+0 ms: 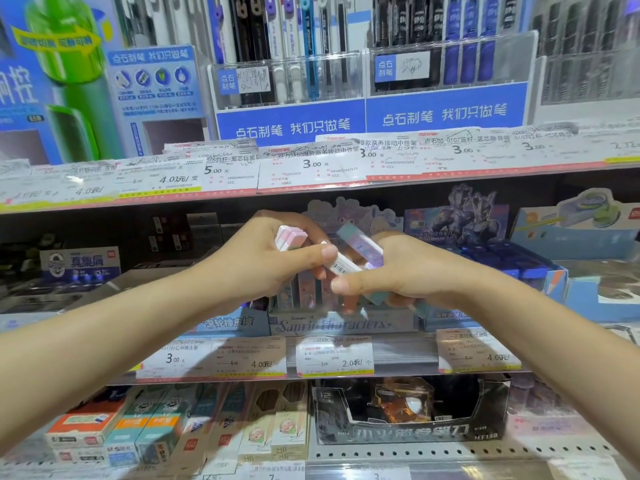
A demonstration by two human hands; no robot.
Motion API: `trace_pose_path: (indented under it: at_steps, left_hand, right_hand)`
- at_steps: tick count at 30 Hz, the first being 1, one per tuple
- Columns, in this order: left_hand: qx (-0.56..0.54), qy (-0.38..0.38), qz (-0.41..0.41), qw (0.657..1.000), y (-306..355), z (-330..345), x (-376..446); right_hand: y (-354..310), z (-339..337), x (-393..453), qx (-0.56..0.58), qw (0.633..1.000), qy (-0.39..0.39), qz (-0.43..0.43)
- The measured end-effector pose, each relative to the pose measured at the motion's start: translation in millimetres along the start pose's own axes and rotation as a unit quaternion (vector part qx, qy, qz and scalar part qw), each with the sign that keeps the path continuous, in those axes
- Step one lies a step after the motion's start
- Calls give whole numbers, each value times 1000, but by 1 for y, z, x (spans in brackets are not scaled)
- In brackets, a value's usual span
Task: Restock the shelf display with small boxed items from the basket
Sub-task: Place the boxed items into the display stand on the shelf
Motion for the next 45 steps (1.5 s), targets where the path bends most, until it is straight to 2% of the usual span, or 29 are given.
trace_pose_path:
  at_steps: [2, 4, 6, 8, 11, 14, 17, 21, 24, 27, 30, 35, 38, 40, 45]
  left_hand:
    - [-2, 26, 22, 999, 1, -6, -2]
    - [87, 71, 116, 987, 5, -12, -7]
    - [194, 97, 222, 951, 11, -12, -15]
    - [261, 86, 314, 909, 12, -7, -21]
    - [352, 76, 406, 840, 11, 2, -28]
    - [416, 78, 468, 776, 6, 5, -32]
    - [459, 67, 482, 743, 2, 9, -31]
    - [485, 43, 473, 734, -4, 10, -27]
    - [524, 24, 442, 728, -10, 8, -22]
    - [593, 16, 366, 717, -17, 3, -14]
    - [641, -23, 294, 709, -28, 1, -10]
    - [601, -47, 248, 759, -34, 0, -9]
    - [574, -75, 153, 801, -32, 1, -4]
    - [562, -90, 132, 812, -30, 1, -2]
    - [540, -102, 145, 823, -34, -2, 0]
  right_hand:
    - [8, -7, -2, 14, 998, 49, 48]
    - [14, -12, -2, 75, 991, 83, 66]
    - [18, -14, -1, 120, 984, 112, 73]
    - [19, -13, 0, 140, 978, 131, 76]
    - [19, -11, 2, 145, 976, 134, 88]
    - [21, -12, 3, 126, 979, 126, 99]
    - [24, -13, 6, 149, 977, 127, 85]
    - [23, -19, 12, 192, 965, 177, 35]
    - [17, -29, 12, 152, 960, 233, 10]
    - [3, -42, 8, -2, 960, 279, -9]
    - [-8, -45, 9, -170, 950, 263, 3]
    - [-11, -45, 20, -262, 936, 236, 1]
    - [-9, -43, 31, -286, 933, 218, 1]
    - [-10, -40, 38, -294, 934, 204, -12]
    - [-6, -33, 49, -297, 939, 171, -30]
Point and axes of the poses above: each hand's wrist, its own x-axis towards the middle knuckle, its own z-axis out of the palm, y = z × x, the point moved 5 cm from there along x, towards the middle knuckle, and after that the axes turned 1 degree about y, right-handed, at the moved point
